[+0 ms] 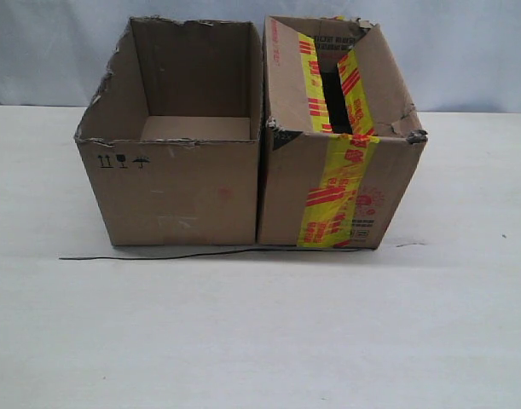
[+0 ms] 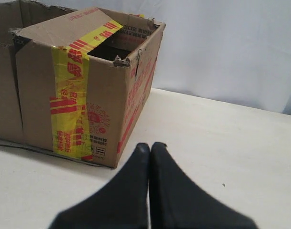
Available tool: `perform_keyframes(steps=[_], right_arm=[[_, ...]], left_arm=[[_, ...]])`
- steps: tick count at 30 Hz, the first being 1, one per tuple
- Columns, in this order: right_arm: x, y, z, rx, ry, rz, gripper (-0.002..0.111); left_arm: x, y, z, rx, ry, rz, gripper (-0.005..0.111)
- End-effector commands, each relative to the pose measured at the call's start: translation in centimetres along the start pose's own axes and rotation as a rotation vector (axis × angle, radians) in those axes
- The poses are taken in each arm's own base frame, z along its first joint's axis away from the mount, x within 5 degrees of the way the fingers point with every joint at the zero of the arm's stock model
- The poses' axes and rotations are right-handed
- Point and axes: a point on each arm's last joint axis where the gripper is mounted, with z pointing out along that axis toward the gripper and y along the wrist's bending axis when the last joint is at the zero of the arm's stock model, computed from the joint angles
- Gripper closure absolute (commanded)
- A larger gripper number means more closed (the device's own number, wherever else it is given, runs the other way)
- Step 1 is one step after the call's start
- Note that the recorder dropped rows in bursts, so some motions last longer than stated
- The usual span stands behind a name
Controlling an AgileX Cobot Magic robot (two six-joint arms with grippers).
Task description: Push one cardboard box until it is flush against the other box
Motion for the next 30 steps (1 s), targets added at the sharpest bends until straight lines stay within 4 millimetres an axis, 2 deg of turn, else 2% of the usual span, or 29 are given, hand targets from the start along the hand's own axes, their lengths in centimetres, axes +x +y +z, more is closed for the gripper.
perform_keyframes(steps=[1, 17, 25, 30], right_arm=[[0.1, 0.1, 0.0, -0.007, -0.001, 0.0, 0.108], [0.2, 0.0, 0.1, -0.001, 0.002, 0.001, 0.108], [2.4, 0.0, 1.0, 0.04, 0.055, 0.012, 0.108], [2.7, 0.0, 1.1, 0.04, 0.06, 0.013, 0.108]], left_arm=[[-0.1, -0.1, 0.0, 0.012, -0.011, -0.009, 0.107], [-0.1, -0.1, 0.0, 0.012, -0.011, -0.009, 0.107], [-0.1, -0.1, 0.0, 0.012, -0.011, -0.009, 0.107], [-0.1, -0.1, 0.0, 0.012, -0.011, -0.009, 0.107]])
